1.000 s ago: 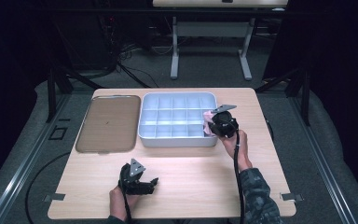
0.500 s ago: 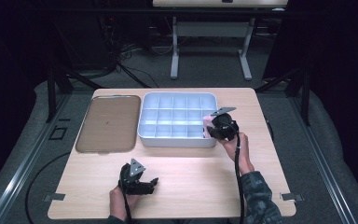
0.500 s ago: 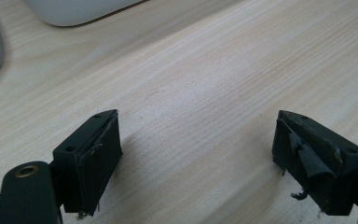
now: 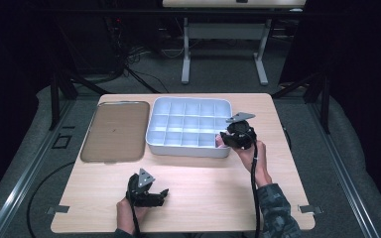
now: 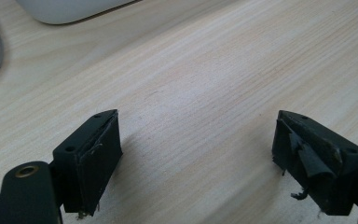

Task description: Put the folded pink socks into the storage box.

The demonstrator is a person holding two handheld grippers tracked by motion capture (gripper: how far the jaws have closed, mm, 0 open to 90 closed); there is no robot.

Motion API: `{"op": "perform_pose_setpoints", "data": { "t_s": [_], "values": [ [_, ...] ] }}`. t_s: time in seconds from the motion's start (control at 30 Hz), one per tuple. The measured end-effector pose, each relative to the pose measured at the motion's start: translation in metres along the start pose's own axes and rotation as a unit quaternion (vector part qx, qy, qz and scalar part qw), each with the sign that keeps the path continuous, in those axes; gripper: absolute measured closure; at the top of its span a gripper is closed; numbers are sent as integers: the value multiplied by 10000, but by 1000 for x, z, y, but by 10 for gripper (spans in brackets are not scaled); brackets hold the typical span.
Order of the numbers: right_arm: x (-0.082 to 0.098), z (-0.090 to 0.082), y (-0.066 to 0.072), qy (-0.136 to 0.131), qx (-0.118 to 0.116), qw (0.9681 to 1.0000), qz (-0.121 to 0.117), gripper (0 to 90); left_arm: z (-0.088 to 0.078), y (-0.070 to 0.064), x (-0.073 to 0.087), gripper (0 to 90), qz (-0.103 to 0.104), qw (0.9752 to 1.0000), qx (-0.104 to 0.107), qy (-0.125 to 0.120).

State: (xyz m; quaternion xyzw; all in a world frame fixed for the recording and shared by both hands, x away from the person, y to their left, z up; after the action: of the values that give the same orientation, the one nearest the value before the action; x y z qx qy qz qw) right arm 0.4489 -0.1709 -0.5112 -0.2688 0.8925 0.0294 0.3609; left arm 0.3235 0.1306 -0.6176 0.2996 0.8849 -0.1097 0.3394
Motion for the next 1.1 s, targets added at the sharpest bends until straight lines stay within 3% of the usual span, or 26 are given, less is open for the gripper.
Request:
{"op": "perform_pose_setpoints", "data": {
  "t_s": [0.13,0.23,0.43,0.73,1.1],
  "values": [
    [5,10,-1,292,-71,9995,70,673,0,0,0,152,14,10000,2,9],
    [5,15,-1,316,-98,9994,116,739,0,0,0,151,9,10000,1,7],
    [6,22,-2,438,-118,9989,77,739,0,0,0,152,1,10000,5,5],
    [5,5,-2,235,-174,9993,212,474,0,-1,0,152,-25,10000,11,-2],
    [16,-39,2,-90,-562,9980,269,194,0,-1,0,152,-26,10000,8,-6]
  ]
}}
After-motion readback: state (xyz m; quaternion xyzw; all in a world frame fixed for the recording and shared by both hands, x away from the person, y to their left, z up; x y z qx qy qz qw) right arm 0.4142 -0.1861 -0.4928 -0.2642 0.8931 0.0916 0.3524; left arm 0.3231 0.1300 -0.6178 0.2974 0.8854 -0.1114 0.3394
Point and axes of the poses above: each handheld gripper's, and its own axes: z roughly forward along the jaws, x roughly out of its underside, y roughly to its left, the point moved 4 cm from there along z, roughly forward along the jaws, and after that the axes turned 6 degrees about y, right-handed, at the moved point
